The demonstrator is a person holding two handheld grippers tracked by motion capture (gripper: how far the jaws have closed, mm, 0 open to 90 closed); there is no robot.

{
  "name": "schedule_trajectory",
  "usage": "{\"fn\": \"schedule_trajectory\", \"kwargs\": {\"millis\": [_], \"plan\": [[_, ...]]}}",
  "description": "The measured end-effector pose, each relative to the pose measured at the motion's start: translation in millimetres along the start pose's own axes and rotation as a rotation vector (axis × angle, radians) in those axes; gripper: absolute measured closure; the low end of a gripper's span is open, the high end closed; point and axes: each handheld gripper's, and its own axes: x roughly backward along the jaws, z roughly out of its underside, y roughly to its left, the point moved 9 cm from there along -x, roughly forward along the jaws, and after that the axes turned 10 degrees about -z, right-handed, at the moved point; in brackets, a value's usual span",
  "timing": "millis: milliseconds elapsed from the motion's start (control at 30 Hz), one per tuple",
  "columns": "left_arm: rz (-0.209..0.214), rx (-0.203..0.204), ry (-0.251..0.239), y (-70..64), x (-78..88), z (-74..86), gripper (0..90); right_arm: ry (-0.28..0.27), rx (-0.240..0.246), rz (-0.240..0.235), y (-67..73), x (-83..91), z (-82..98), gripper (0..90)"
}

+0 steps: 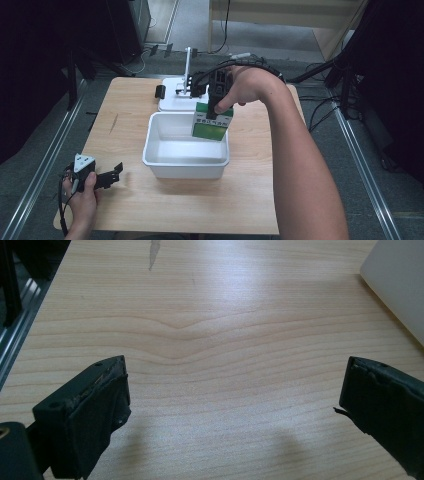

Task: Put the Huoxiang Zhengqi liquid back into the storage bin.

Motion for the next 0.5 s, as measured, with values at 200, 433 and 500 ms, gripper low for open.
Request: {"fn": "schedule_trajectory", "kwargs": {"millis": [200, 433, 500], "plan": [[0.0, -0.001, -0.001, -0.1, 0.1, -0.1, 0.6, 0.007, 0.011, -0.015, -3.8, -18.5, 2.3, 64.9], [-0.002, -0.002, -0.001, 0.0, 0.1, 0.0, 0.5, 0.03, 0.001, -0.02, -6.4, -36.4, 5.3, 64.8], [-0.003, -0.002, -0.002, -0.1, 0.0, 0.0, 0.6, 0.032, 0.017, -0.021, -7.0, -41.7, 4.0, 64.9]]}}
